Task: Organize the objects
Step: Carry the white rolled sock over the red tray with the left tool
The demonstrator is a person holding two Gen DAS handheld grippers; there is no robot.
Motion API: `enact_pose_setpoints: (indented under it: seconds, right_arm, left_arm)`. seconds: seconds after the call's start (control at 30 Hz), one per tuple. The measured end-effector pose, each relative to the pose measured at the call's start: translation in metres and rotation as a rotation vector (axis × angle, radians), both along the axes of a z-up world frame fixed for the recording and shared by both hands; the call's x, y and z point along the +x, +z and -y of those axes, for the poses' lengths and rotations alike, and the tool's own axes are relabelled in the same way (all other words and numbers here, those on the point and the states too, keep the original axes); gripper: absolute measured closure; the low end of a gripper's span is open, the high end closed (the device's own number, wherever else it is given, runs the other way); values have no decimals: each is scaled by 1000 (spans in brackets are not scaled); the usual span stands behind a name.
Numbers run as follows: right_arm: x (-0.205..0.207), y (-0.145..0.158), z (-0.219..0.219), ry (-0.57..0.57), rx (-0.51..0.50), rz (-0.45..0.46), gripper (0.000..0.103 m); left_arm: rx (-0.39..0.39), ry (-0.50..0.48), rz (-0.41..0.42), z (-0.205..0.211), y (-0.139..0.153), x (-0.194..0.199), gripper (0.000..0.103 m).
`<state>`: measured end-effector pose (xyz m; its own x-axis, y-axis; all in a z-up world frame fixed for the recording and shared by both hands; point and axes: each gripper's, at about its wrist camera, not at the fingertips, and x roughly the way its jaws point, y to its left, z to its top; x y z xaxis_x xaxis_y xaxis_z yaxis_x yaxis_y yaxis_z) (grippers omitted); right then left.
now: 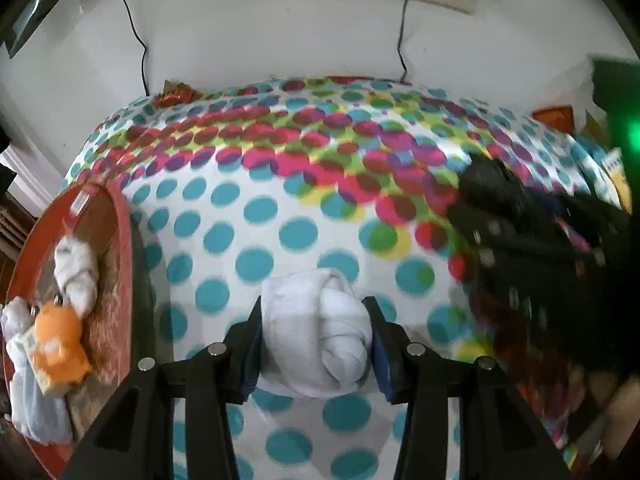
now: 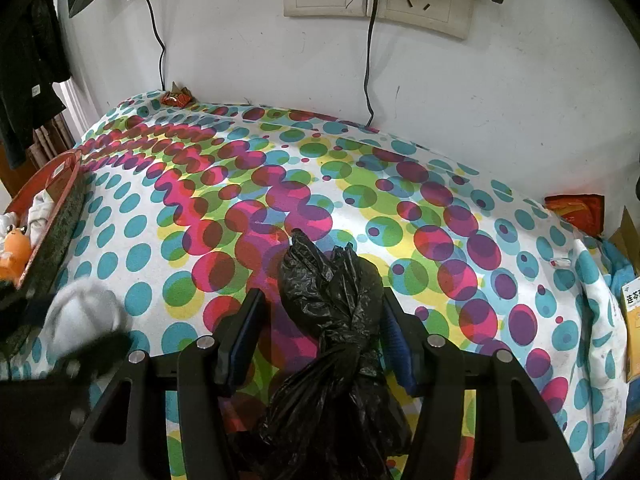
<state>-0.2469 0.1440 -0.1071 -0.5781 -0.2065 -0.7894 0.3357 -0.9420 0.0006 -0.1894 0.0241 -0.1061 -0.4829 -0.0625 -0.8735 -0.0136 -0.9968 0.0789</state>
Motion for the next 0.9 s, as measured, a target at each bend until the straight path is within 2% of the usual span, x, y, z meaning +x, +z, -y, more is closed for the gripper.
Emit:
enact_pose_setpoints:
  seconds: [0.23, 0.47, 0.9]
  right_arm:
    - [0, -1, 0, 0, 0, 0, 48]
    - [0, 0, 0, -1, 1, 1, 48]
    - [-2, 0, -2, -10, 10, 1, 43]
  left_arm:
    - [10, 8, -24, 7, 0, 42, 57]
    - [46, 27, -6, 22, 2, 74, 57]
    - [75, 60, -5, 45, 9, 97, 57]
